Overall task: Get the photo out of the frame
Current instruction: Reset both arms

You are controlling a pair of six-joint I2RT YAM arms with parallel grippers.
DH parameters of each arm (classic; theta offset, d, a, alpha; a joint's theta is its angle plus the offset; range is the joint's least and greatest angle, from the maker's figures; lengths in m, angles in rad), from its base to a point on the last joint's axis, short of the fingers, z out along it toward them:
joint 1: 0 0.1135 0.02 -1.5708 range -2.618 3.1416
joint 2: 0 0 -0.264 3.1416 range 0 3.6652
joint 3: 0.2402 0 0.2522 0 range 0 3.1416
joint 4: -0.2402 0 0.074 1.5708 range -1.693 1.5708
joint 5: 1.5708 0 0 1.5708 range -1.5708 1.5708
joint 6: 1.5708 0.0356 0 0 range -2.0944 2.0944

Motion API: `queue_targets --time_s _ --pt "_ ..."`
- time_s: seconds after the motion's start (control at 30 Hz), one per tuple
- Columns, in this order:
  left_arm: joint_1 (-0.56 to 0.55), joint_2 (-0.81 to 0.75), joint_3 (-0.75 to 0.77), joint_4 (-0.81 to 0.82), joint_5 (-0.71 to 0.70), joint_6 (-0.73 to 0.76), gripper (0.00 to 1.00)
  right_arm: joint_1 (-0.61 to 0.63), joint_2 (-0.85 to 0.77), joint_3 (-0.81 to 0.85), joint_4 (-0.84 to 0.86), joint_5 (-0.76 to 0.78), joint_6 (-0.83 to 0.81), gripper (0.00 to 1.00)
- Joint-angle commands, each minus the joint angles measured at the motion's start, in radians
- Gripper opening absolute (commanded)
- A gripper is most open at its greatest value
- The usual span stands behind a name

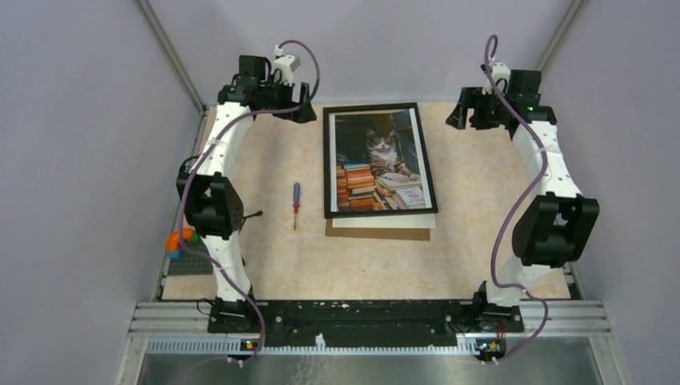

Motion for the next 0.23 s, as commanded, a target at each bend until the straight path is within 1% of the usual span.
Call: queue_targets --time_s 0.0,0.1,0.2 --pt "0.061 -0.049 -0.076 -0.052 -0.005 -0.058 0.99 -0.071 -0.093 -0.139 -0.021 -0.143 -0.01 0.77" --pt "0.066 -0.072 -0.131 -0.065 -0.035 -0.036 0.99 -0.117 -0.133 -0.226 -0.007 -0.171 -0.009 0.77" --pt "0.072 -0.107 -0.175 -0.042 -0.035 -0.035 0.99 -0.128 -0.164 -0.246 0.001 -0.168 -0.018 0.77"
